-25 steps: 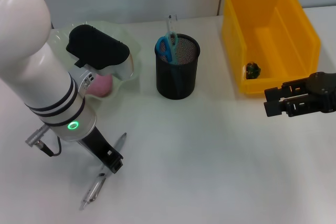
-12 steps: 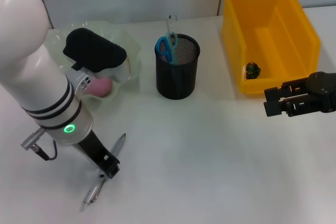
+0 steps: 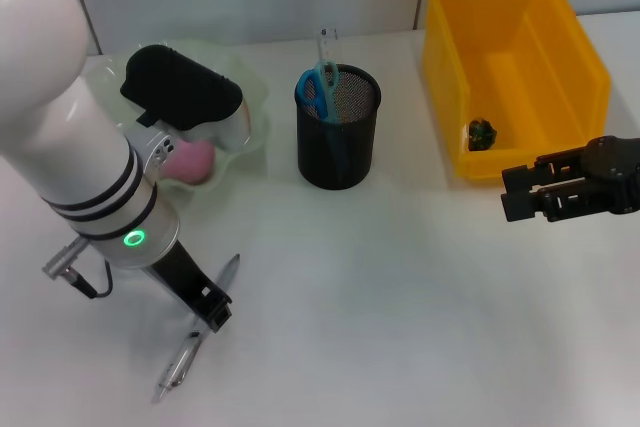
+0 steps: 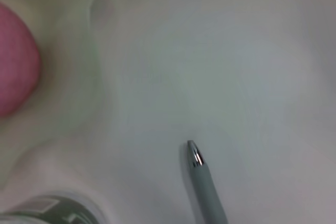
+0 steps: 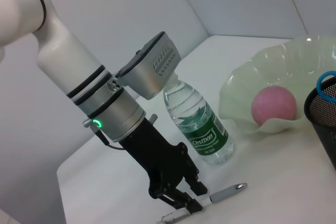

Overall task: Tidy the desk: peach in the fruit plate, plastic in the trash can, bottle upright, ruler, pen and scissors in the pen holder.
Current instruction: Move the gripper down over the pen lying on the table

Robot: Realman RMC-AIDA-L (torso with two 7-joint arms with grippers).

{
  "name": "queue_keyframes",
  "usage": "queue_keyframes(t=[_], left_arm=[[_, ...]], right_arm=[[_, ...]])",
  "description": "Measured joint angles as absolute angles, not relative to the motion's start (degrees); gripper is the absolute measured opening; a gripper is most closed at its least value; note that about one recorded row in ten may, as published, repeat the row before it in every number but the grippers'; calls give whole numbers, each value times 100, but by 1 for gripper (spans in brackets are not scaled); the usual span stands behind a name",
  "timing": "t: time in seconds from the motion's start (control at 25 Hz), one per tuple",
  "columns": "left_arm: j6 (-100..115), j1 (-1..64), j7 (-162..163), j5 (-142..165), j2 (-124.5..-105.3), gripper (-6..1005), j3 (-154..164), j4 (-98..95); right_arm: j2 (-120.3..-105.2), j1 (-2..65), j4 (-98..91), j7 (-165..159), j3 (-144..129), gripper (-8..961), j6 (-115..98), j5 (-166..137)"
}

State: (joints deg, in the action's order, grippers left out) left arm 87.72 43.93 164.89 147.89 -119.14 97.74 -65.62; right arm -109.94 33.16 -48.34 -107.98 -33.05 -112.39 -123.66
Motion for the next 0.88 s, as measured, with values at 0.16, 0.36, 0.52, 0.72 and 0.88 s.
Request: queue_keyframes(t=[0.16,0.36,0.52,0.72,0.88], left_arm=[[8716,4434,16495,14811,-11916,320,9738,-6514],[8707,4461,16497,14816,-11918,318,9714,-6496],[8689,4473,16497,14812,-11918,316,9712,-6465],[8643,4488,16497,14799,-11918,313,9703,-6381],[8623,4491,16497,14793,-11918,311,9698,-6369]], right_arm=[[-10995,3324,-4834,-10800,-3311,632,-11246,-12366],[-10995,3349,-4834,-10801,-3331,631,-11250,-12366],[-10995,3380,-4834,-10801,-3329,631,-11250,-12366],[-11007,3394,-4834,-10801,-3322,631,-11250,-12366],[-11017,3414,-4834,-10801,-3342,631,-11250,-12366]])
